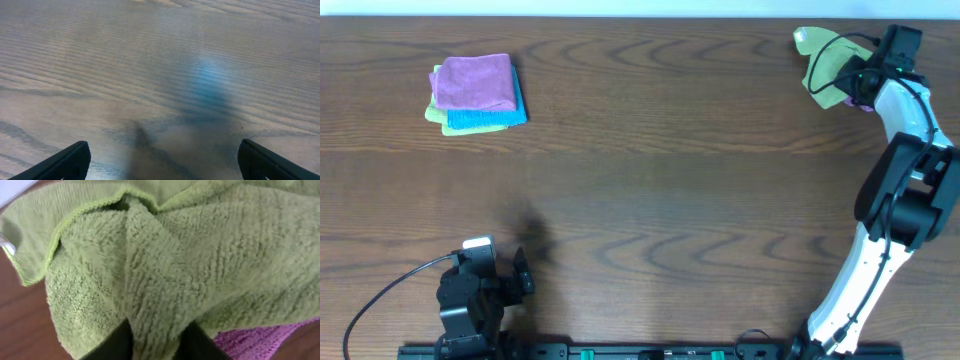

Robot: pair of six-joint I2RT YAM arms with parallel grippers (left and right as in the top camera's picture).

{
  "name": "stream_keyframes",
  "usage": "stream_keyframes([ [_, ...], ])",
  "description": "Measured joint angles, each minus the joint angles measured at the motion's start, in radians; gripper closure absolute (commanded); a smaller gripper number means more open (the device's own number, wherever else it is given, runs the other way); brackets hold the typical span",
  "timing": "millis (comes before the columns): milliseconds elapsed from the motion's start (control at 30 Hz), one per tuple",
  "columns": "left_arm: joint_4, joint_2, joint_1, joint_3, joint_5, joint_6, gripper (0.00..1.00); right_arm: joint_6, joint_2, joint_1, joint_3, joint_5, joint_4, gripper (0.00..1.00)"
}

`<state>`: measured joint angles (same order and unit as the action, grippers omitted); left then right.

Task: Fold the cloth
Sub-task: 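Grasp the green cloth with the right gripper and lift it, then carry the green cloth left to table center and lower it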

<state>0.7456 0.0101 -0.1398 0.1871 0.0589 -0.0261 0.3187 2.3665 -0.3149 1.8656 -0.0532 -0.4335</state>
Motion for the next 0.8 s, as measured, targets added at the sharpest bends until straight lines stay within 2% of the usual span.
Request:
stream_keyframes([
  [33,0.000,0.000,0.000,0.000,0.000,0.000,0.05,0.002,0.000,0.000,0.000,0.000,-0.007,0.99],
  [367,0.000,0.000,0.000,0.000,0.000,0.000,0.05,-0.019,-0.040,0.003,0.020,-0.018,-0.157,0.99],
  [633,0.000,0.000,0.000,0.000,0.000,0.000,0.05,-0.087,-0.334,0.071,0.031,-0.030,-0.422,0.99],
  [800,0.000,0.000,0.000,0.000,0.000,0.000,0.05,-0.126,-0.469,0.141,0.037,-0.030,-0.500,0.99],
])
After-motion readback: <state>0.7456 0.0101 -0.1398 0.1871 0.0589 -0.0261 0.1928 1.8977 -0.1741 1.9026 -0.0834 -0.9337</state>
